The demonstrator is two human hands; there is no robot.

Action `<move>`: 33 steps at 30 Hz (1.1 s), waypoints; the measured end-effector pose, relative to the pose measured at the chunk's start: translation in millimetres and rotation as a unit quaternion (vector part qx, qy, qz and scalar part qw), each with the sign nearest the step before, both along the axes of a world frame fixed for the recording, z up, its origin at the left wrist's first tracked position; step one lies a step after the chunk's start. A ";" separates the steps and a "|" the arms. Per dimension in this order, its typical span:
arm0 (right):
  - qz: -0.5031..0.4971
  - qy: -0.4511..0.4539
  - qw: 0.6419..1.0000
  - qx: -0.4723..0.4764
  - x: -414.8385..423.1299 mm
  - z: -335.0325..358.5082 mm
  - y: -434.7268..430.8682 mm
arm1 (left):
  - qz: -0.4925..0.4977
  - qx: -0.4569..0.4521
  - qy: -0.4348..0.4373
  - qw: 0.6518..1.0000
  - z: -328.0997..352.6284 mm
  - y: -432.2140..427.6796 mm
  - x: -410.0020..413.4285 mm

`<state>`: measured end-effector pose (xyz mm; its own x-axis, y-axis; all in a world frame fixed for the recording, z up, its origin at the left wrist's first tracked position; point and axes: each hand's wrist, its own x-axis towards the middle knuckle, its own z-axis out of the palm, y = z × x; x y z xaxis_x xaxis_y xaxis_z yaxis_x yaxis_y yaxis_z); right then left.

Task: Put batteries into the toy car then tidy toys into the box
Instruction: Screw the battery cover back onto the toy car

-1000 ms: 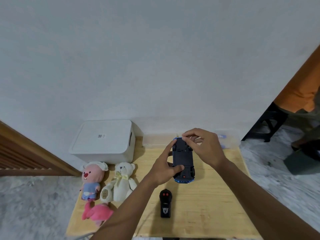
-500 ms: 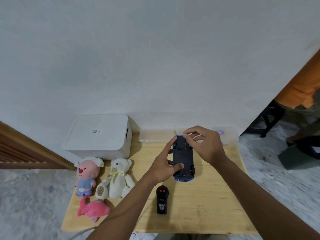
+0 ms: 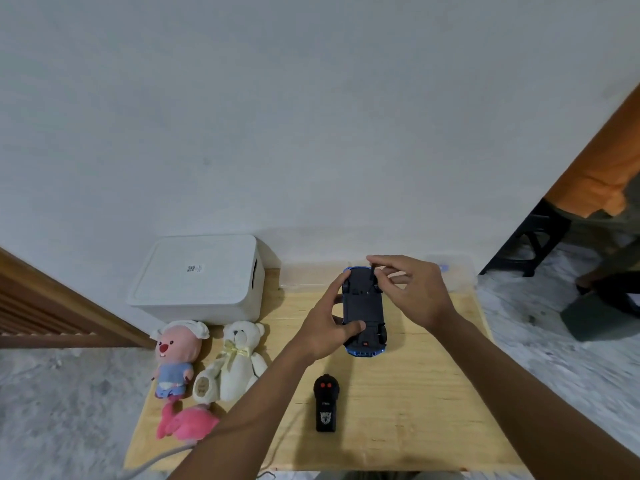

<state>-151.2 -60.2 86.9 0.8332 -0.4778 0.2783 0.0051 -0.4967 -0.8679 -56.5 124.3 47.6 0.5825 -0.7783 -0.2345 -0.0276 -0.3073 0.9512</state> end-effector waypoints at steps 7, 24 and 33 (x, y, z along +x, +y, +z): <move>-0.021 -0.006 0.999 0.042 8.0 1.8 3.0 | -0.002 -0.003 0.009 1.000 0.7 2.4 1.0; -0.010 -0.010 0.999 0.037 12.1 3.1 7.9 | 0.004 -0.013 0.011 1.000 3.9 8.1 2.4; -0.026 -0.006 0.998 0.052 15.0 5.7 4.6 | 0.007 -0.010 0.010 1.000 3.3 6.6 3.4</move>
